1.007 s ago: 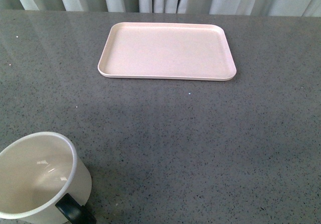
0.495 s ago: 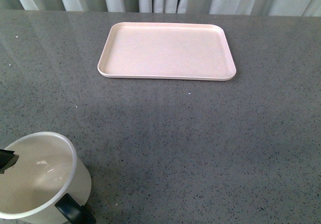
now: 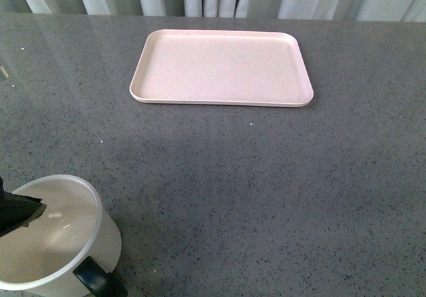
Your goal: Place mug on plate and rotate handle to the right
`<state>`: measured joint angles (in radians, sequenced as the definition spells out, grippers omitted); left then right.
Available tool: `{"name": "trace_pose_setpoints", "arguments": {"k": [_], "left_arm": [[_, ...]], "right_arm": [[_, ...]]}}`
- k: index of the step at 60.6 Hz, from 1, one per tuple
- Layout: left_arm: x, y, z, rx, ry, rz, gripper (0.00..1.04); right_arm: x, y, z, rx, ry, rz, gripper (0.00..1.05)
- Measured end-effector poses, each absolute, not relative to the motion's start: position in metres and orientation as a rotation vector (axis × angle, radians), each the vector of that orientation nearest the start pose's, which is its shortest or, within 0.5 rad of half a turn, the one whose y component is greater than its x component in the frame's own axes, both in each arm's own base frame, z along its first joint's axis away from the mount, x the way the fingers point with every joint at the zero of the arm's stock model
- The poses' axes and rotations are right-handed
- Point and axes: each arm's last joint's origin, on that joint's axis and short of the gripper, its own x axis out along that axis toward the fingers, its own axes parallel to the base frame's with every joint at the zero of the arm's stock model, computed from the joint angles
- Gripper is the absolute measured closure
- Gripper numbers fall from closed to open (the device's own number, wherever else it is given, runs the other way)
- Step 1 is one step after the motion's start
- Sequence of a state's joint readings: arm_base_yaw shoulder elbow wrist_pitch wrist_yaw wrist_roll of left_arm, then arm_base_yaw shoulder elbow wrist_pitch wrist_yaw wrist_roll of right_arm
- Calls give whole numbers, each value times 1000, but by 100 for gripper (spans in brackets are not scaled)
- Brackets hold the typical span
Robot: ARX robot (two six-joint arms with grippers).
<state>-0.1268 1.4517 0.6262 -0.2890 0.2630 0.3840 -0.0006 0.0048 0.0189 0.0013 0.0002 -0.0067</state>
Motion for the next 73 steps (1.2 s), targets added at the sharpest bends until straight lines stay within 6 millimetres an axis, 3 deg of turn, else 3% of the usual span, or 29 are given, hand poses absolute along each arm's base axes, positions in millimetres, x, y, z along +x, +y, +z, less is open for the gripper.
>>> {"name": "trace_pose_setpoints", "arguments": {"k": [23,35,42,51,63,73], "left_arm": [[244,-44,131,272,1058,-579,10],[244,-49,126,273,1071,-590,54],[244,-51,125,270,1076,-596,70],[245,-55,127,266,1080,-600,103],[241,-57,132,260,1106,-604,103],[243,-61,153,248,1084,-600,103]], "right_arm": [[97,0,170,-7,-15,0,9],[97,0,170,-7,-15,-1,9],[97,0,170,-7,-15,-1,9],[97,0,170,-7,-15,-1,9],[97,0,170,-7,-15,-1,9],[97,0,170,-7,-15,0,9]]}}
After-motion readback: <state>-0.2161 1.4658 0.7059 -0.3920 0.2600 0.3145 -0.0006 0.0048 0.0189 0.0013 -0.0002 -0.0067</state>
